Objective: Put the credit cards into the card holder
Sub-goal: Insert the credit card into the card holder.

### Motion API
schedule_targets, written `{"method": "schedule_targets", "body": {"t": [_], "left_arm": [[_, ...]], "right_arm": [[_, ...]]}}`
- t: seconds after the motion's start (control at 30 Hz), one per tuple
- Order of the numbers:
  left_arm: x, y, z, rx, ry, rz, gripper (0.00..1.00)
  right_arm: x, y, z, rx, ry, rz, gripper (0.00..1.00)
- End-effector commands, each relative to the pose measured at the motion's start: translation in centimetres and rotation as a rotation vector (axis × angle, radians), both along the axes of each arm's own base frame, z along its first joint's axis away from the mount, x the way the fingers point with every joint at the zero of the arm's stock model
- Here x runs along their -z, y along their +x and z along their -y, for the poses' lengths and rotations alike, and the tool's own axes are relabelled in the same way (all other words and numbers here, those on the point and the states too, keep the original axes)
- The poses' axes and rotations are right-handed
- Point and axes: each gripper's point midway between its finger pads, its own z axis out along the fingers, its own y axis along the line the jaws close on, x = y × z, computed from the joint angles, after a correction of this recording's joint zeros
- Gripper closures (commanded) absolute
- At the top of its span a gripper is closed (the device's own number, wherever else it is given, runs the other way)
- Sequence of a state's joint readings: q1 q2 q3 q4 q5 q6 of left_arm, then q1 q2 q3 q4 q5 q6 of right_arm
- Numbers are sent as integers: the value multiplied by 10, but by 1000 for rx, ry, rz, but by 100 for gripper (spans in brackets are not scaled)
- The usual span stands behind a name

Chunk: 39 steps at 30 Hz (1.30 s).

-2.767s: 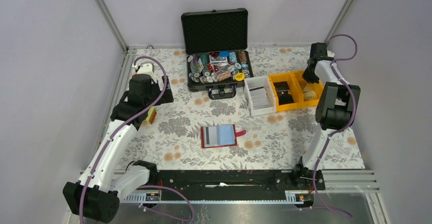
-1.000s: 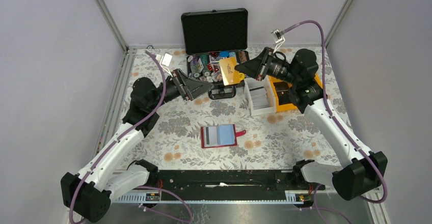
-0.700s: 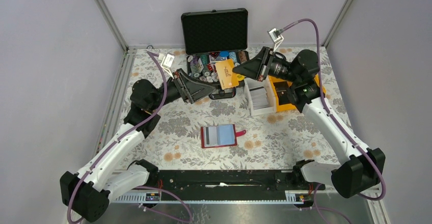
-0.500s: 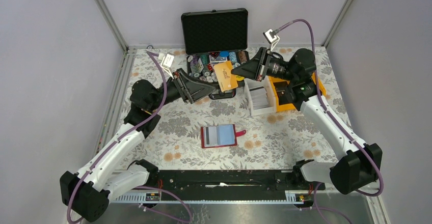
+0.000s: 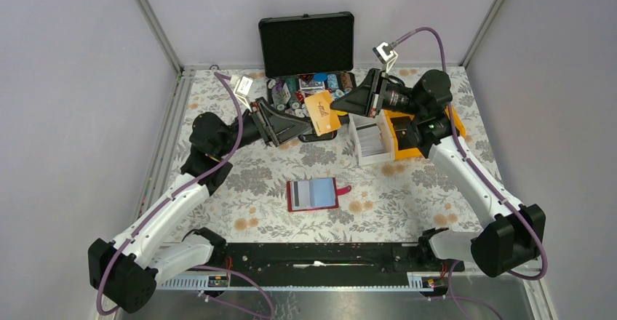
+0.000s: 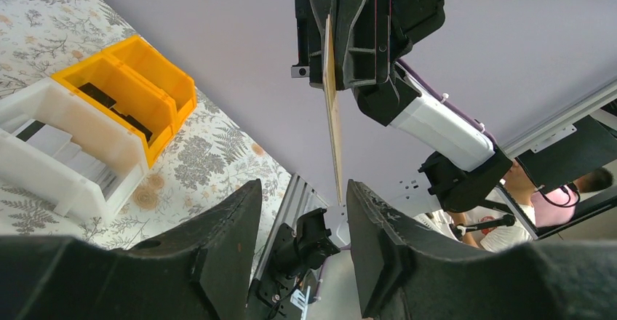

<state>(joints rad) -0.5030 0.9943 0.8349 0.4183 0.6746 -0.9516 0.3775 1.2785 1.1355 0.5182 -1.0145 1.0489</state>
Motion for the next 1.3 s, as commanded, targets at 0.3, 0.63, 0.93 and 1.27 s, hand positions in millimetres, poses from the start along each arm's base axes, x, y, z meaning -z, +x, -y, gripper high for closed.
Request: {"method": "schedule_targets", "body": {"t": [0.3, 0.63, 0.93, 1.27], "left_arm": [[-19, -7, 1, 14, -47, 68, 54], [-19, -6, 2, 18, -52, 67, 55], [-16, -4, 4, 20, -51, 56, 57], [-14, -5, 5, 29, -57, 59, 58]], "right_arm": [[-6, -13, -2, -54, 7, 35, 100], [-3, -16, -4, -68, -3, 33, 100], [-4, -18, -5, -80, 2, 36, 100], [-8, -20, -5, -90, 14, 33, 100]]}}
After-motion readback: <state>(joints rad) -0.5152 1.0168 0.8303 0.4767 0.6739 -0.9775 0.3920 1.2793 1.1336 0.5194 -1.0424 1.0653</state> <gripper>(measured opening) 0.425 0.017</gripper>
